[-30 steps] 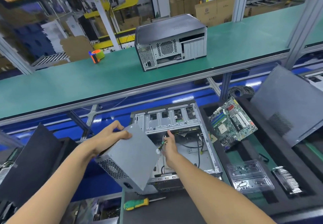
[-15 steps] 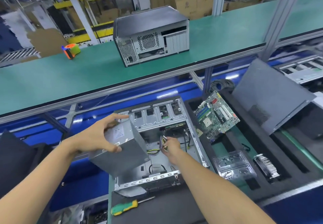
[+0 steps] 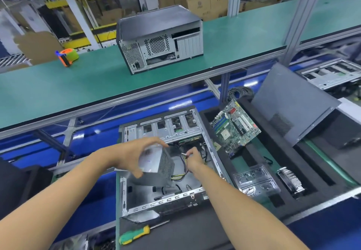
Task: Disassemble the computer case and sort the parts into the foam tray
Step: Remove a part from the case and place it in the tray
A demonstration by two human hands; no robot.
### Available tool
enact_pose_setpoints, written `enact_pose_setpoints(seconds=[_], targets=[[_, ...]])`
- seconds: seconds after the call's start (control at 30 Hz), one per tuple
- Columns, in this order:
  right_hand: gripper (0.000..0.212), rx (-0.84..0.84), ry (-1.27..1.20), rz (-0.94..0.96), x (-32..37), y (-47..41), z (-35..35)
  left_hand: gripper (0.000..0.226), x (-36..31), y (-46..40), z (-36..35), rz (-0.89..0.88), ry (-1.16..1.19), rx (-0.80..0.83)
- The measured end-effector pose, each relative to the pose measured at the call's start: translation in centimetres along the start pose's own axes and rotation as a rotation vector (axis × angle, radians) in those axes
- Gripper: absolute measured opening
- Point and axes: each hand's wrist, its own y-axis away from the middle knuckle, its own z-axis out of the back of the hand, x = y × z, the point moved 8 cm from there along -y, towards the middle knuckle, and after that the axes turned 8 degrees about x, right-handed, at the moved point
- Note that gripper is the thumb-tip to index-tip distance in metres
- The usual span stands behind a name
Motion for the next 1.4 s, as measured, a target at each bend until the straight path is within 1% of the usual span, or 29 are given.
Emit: enact_pose_setpoints(seconds=[0.07,0.17,0.23,0.33,0.4,0.47,0.53,0.67,0.73,0.8,0.9,1.0,1.07,1.13,1.17,1.23,1.27,1.3,1.33,1.37,1.4], targets=[[0.041,0.0,0.048,0.01,-0.1,0.1,0.0,0.107,0.5,-0.9,-1.3,0.007,-0.051,0.043],[0.04,-0.009,0.085,0.064,0.1,0.1,0.4,0.106,1.4,-1.7,-2.3,0.02,-0.104,0.018],[0.039,-0.034,0.174,0.124,0.5,0.2,0.9,0.108,1.9,-2.6,-2.7,0.03,-0.158,0.013],[0.036,-0.085,0.369,0.213,1.0,0.9,0.9,0.102,2.2,-4.4,-2.9,0.054,-0.283,0.032],[0.035,-0.124,0.584,0.257,1.8,1.7,0.5,0.097,2.7,-5.4,-2.5,0.075,-0.367,0.025],[0.039,-0.109,0.76,0.265,2.1,1.8,-0.3,0.096,3.7,-5.9,-2.0,0.091,-0.412,0.016],[0.035,-0.052,0.75,0.252,1.8,1.4,-0.9,0.097,4.5,-5.9,-1.8,0.111,-0.452,0.014],[0.006,0.041,0.582,0.175,0.4,0.6,-0.7,0.103,5.1,-6.3,-2.3,0.147,-0.565,-0.006],[0.011,0.091,0.524,0.112,-0.1,0.5,-0.7,0.108,5.1,-6.8,-2.8,0.165,-0.626,-0.009],[0.017,0.107,0.533,0.071,-0.5,0.5,-0.7,0.109,5.4,-6.9,-3.2,0.191,-0.63,-0.021],[0.025,0.134,0.619,0.067,-0.7,0.2,-0.9,0.108,5.9,-6.4,-3.0,0.214,-0.546,-0.08],[0.029,0.166,0.653,0.067,-0.9,0.2,-1.2,0.113,5.6,-6.1,-3.6,0.185,-0.615,-0.113],[0.031,0.14,0.651,0.068,-0.9,0.2,-0.9,0.114,5.6,-5.6,-4.3,0.166,-0.627,-0.121],[0.029,0.114,0.635,0.06,-0.8,0.4,-0.8,0.106,5.4,-4.6,-4.8,0.136,-0.577,-0.126],[0.026,0.1,0.641,0.058,-0.7,0.4,-0.7,0.099,5.2,-4.0,-5.2,0.108,-0.513,-0.116],[0.025,0.084,0.657,0.053,-0.9,0.4,-0.6,0.077,4.6,-2.7,-5.7,0.046,-0.366,-0.141],[0.025,0.082,0.66,0.051,-0.8,0.3,-0.6,0.064,4.2,-1.9,-5.7,0.021,-0.352,-0.193],[0.026,0.085,0.665,0.048,-0.9,0.3,-0.7,0.053,3.6,-1.0,-5.8,-0.006,-0.387,-0.262],[0.026,0.091,0.67,0.045,-1.0,0.3,-0.8,0.046,3.0,-0.1,-6.0,-0.044,-0.469,-0.341],[0.025,0.094,0.672,0.048,-1.1,0.2,-0.9,0.042,2.2,0.8,-6.6,-0.105,-0.574,-0.408],[0.025,0.099,0.671,0.054,-1.1,0.0,-1.0,0.04,1.5,1.7,-8.0,-0.195,-0.703,-0.442]])
